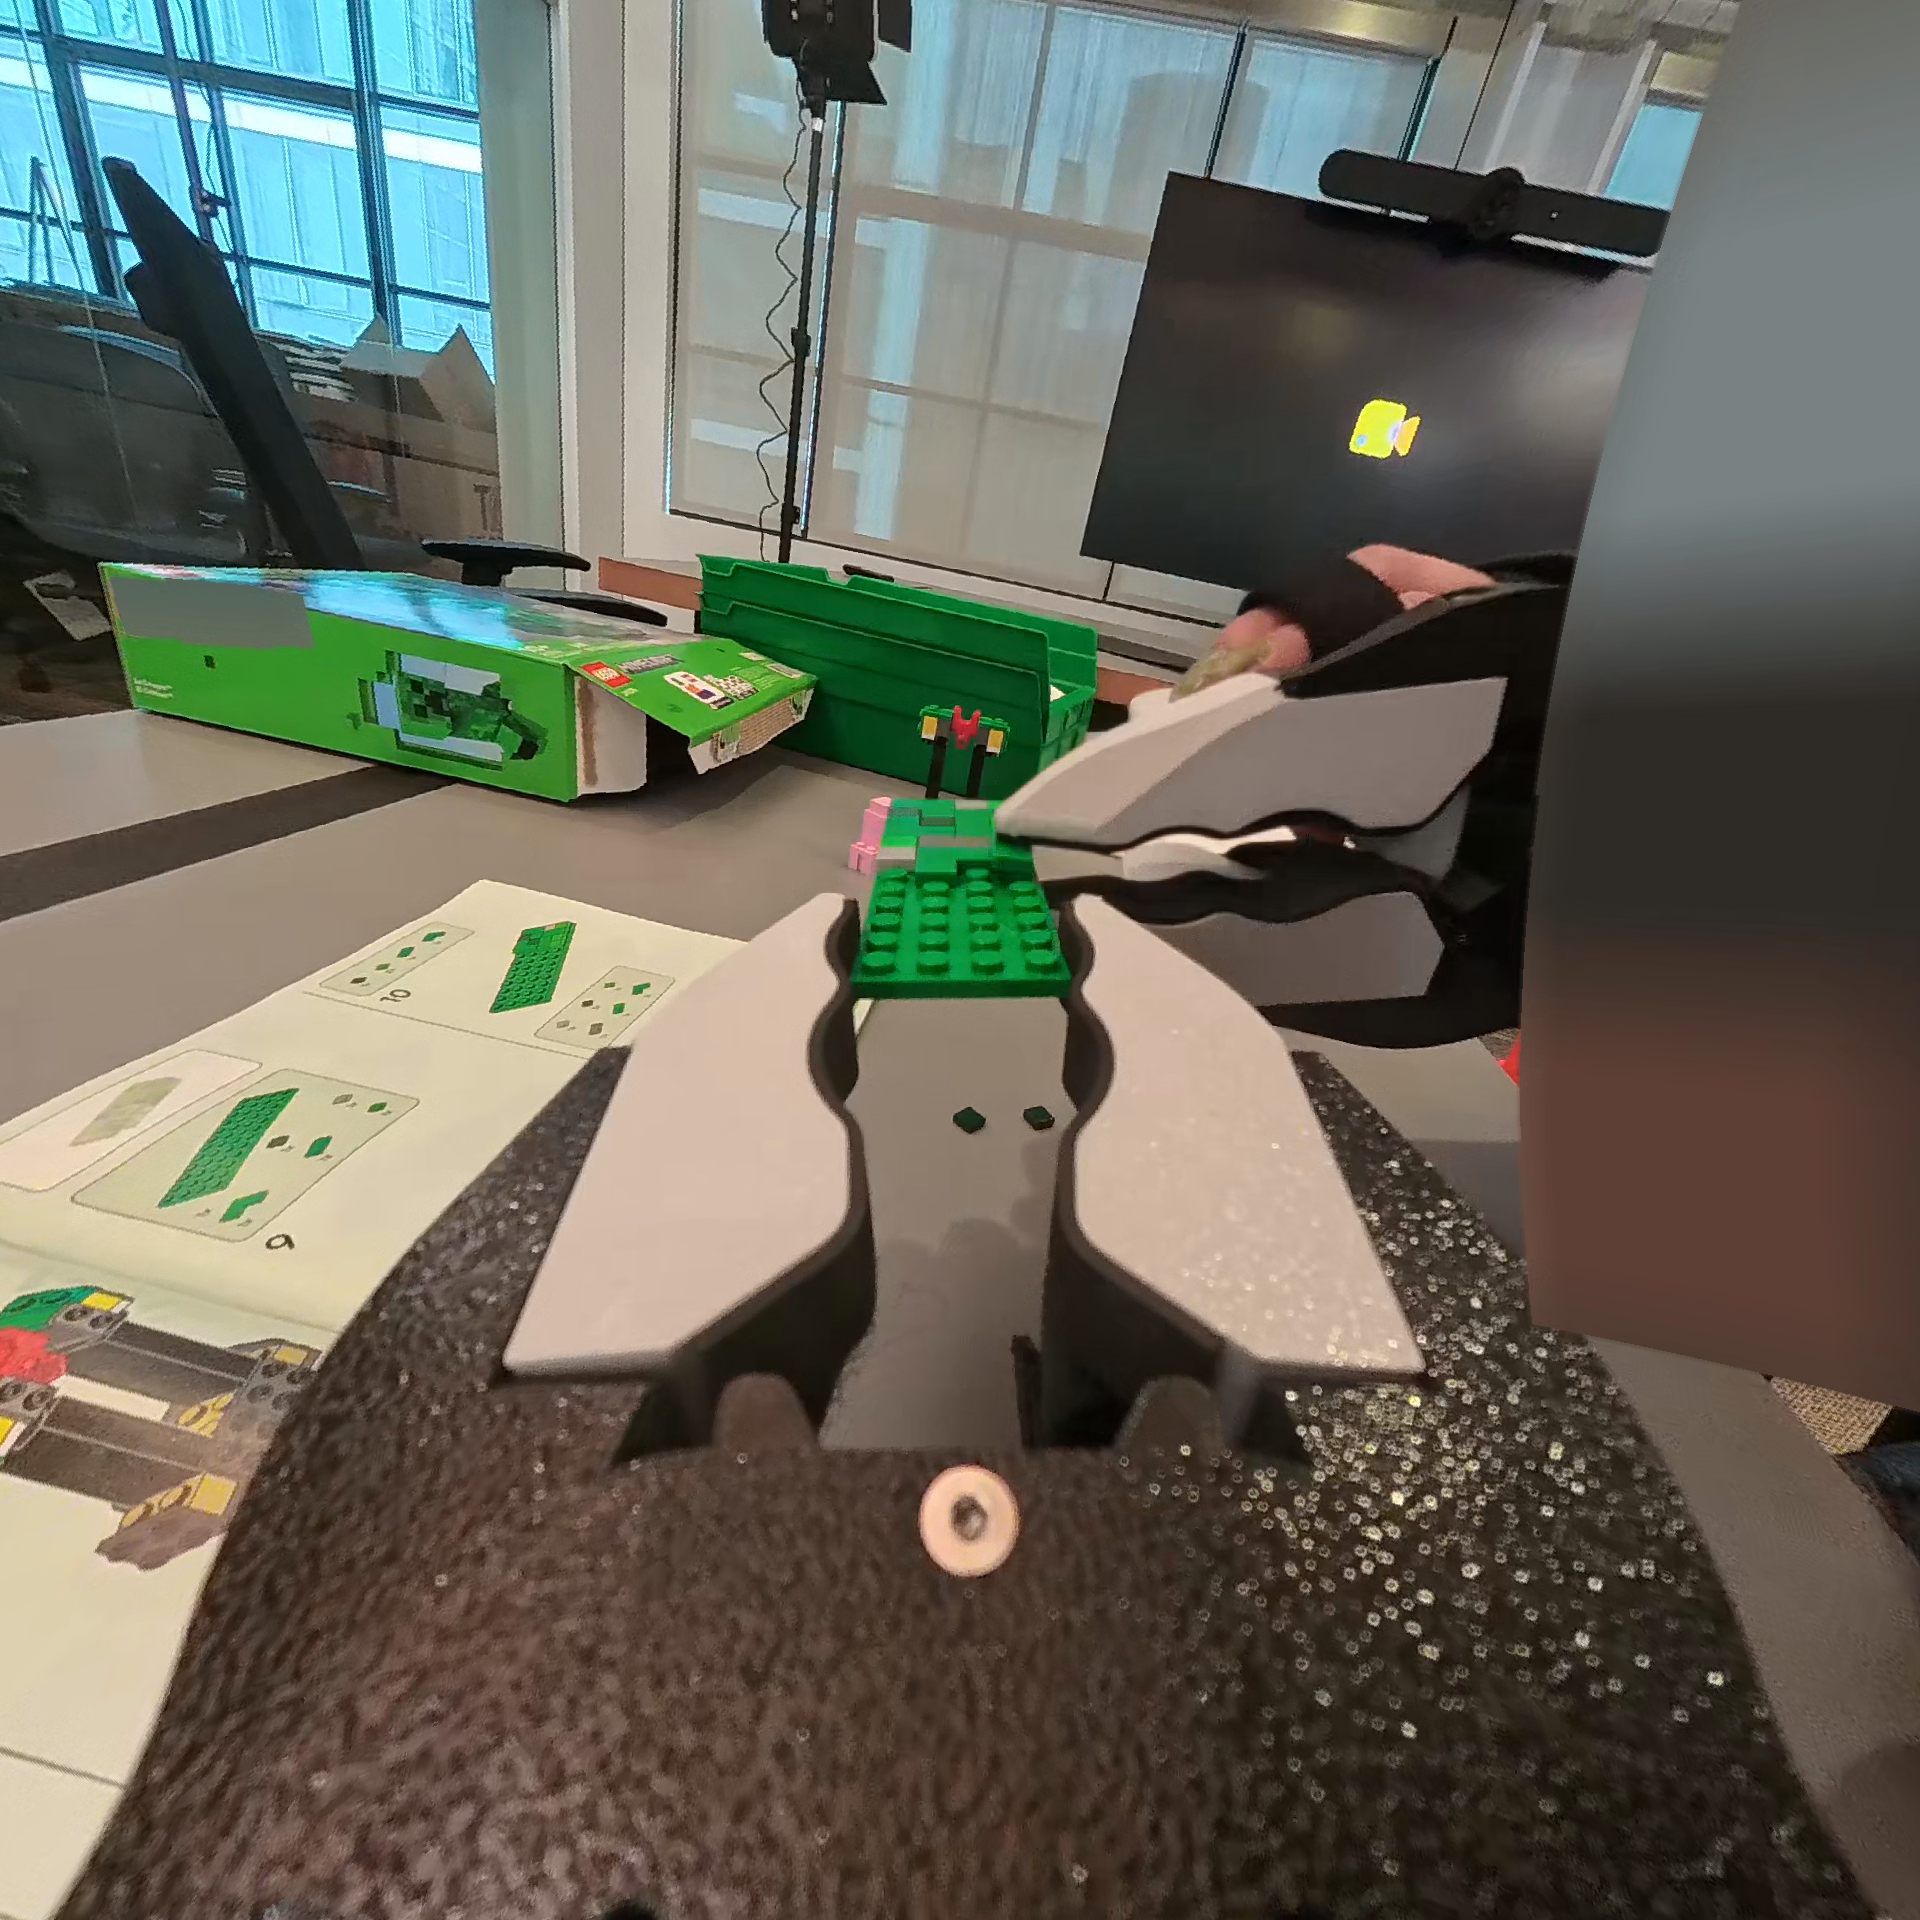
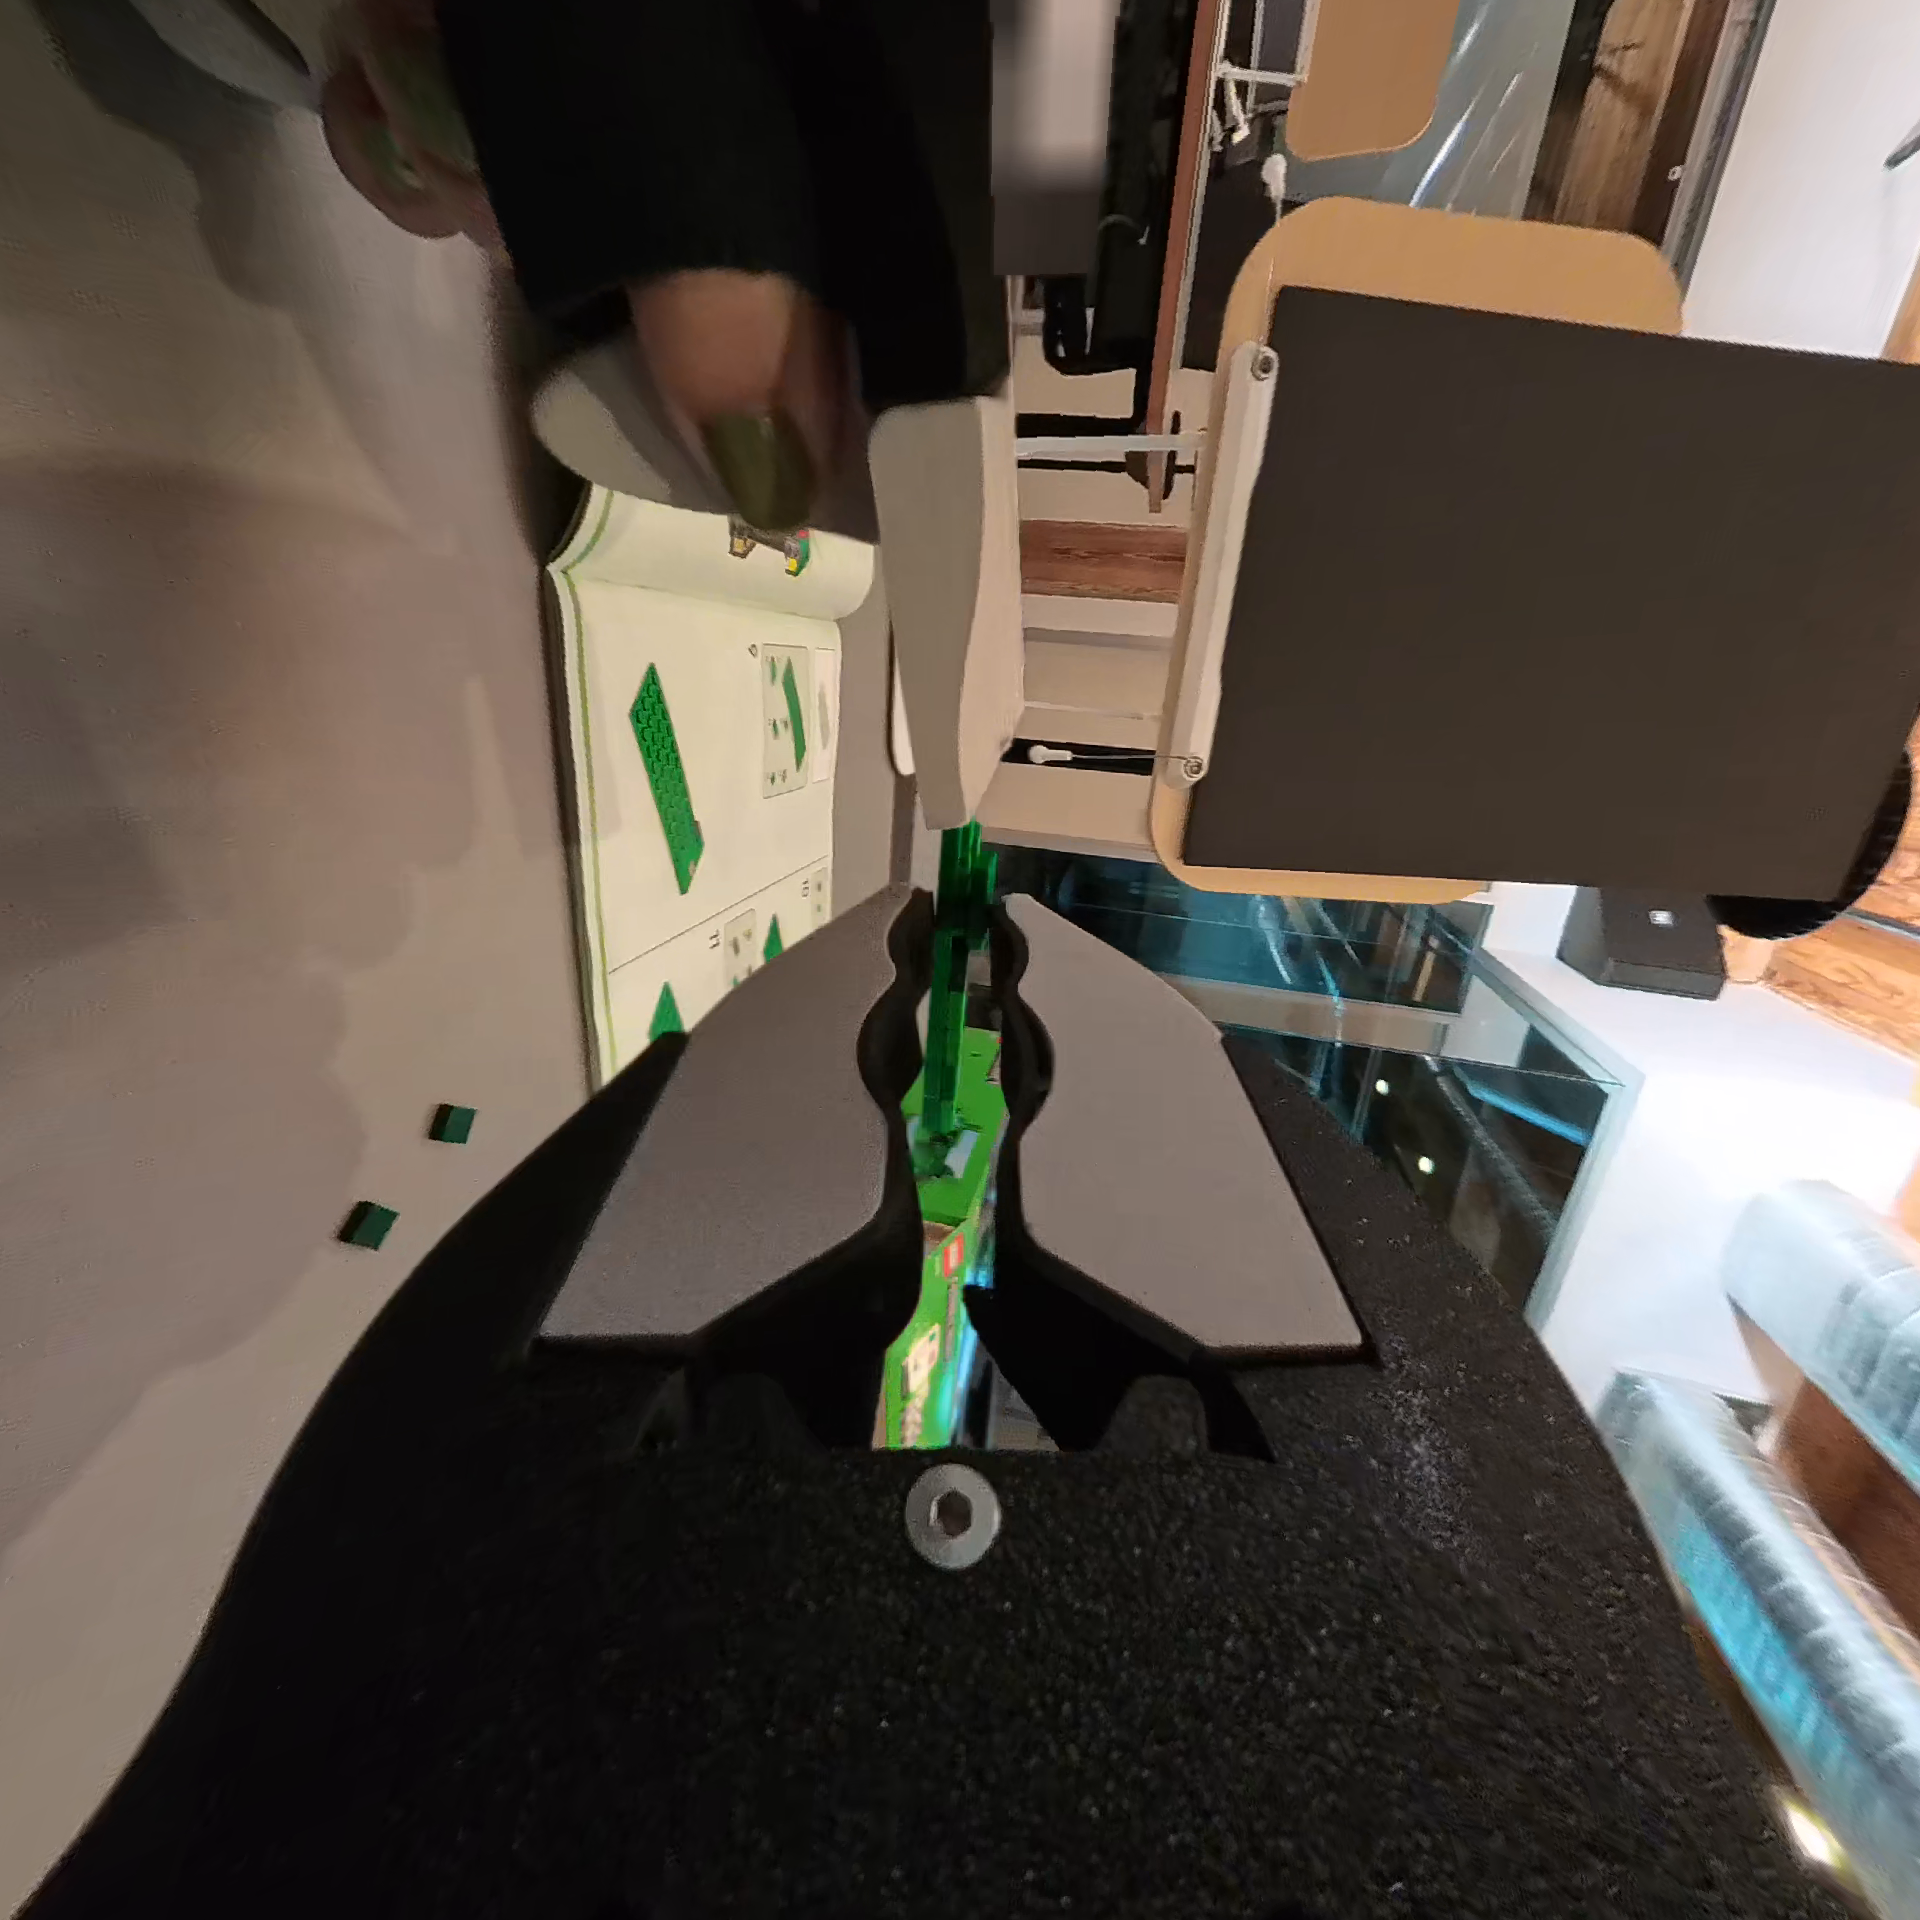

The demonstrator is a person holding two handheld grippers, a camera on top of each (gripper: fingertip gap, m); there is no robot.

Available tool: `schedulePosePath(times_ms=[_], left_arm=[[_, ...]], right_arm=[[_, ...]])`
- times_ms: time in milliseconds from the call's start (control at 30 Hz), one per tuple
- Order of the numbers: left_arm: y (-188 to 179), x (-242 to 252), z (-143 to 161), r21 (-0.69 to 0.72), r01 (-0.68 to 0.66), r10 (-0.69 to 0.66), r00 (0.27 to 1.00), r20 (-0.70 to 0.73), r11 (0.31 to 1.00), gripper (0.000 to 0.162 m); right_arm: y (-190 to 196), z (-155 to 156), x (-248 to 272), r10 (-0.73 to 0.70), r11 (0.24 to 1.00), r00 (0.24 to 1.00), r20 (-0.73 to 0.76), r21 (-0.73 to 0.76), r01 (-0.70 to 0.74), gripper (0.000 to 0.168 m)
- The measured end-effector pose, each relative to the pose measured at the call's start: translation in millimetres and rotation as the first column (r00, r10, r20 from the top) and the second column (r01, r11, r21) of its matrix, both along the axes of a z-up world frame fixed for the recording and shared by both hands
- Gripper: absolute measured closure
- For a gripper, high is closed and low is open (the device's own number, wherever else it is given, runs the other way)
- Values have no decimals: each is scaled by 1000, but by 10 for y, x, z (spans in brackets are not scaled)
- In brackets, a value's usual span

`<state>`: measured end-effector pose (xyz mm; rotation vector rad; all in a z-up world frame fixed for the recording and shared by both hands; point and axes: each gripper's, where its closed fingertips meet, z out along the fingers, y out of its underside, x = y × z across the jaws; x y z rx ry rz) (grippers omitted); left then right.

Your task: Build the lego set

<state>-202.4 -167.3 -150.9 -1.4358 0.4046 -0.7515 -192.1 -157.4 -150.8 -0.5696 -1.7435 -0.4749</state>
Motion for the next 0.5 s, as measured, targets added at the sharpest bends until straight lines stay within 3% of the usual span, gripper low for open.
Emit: schedulePosePath(times_ms=[167, 500], left_arm=[[-6, 7, 6, 3, 3, -3, 1000, 4, 1000, 126], [-25, 70, -15, -2, 20, -20, 1000, -17, 1000, 126]], right_arm=[[-5, 11, 6, -8, 1000, 1000, -23, 26, 9, 159], [-31, 7, 60, 67, 984, 993, 92, 158, -81, 160]])
